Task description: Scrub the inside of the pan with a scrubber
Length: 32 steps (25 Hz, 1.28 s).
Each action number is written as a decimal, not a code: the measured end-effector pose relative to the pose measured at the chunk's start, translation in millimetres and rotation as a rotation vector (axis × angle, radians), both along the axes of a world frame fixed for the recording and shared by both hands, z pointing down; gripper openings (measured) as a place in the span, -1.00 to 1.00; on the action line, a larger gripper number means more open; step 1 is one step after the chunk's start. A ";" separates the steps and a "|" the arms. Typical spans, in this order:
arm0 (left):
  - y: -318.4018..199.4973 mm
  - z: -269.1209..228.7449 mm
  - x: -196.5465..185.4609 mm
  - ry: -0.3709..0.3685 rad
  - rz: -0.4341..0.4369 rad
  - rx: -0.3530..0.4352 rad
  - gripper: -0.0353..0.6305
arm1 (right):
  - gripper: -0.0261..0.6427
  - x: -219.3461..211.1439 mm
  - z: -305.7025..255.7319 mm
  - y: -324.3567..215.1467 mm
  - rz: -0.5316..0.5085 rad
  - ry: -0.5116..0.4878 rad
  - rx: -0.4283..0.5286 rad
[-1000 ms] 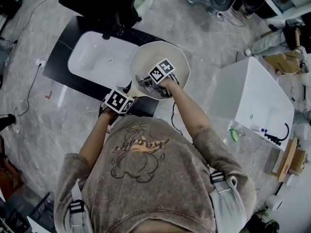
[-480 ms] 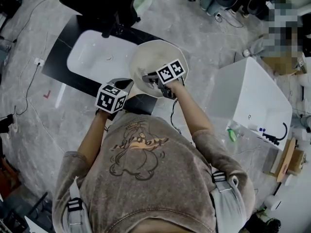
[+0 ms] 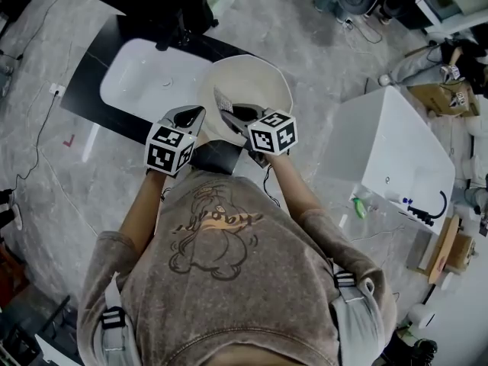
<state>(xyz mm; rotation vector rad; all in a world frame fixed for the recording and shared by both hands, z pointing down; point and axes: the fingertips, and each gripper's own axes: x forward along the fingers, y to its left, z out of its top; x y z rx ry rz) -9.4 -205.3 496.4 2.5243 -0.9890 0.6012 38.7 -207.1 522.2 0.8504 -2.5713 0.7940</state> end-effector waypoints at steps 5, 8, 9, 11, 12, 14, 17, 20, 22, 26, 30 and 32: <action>-6.9 -23.7 -5.3 0.052 -0.042 0.090 -0.84 | -0.68 20.0 -46.8 1.1 0.184 -0.024 0.270; -11.3 -35.3 -8.0 0.089 -0.065 0.158 -0.84 | -0.68 31.2 -68.6 2.5 0.267 -0.043 0.414; -12.4 -38.6 -8.5 0.098 -0.072 0.182 -0.84 | -0.68 33.7 -73.2 3.2 0.284 -0.047 0.448; -13.3 -44.8 -9.1 0.117 -0.083 0.222 -0.84 | -0.68 37.4 -79.5 4.7 0.307 -0.055 0.490; -13.2 -47.4 -9.5 0.127 -0.089 0.234 -0.84 | -0.68 38.7 -81.6 5.4 0.316 -0.057 0.499; -12.2 -50.7 -10.1 0.144 -0.100 0.244 -0.84 | -0.68 40.7 -84.3 6.3 0.330 -0.060 0.507; -11.1 -51.8 -10.3 0.152 -0.110 0.248 -0.84 | -0.68 42.3 -84.8 6.5 0.343 -0.051 0.515; -9.9 -50.3 -9.7 0.151 -0.112 0.248 -0.84 | -0.68 43.5 -82.5 6.9 0.355 -0.028 0.525; -8.3 -48.4 -9.3 0.147 -0.112 0.245 -0.84 | -0.68 44.1 -80.8 7.9 0.363 -0.027 0.517; -5.2 -47.9 -8.5 0.146 -0.116 0.248 -0.84 | -0.68 43.8 -78.6 10.4 0.366 -0.027 0.504; -3.3 -47.8 -9.6 0.152 -0.120 0.246 -0.84 | -0.68 43.0 -77.8 12.0 0.369 -0.019 0.500; -2.6 -47.2 -11.5 0.158 -0.125 0.242 -0.84 | -0.68 42.3 -77.3 13.7 0.369 -0.014 0.501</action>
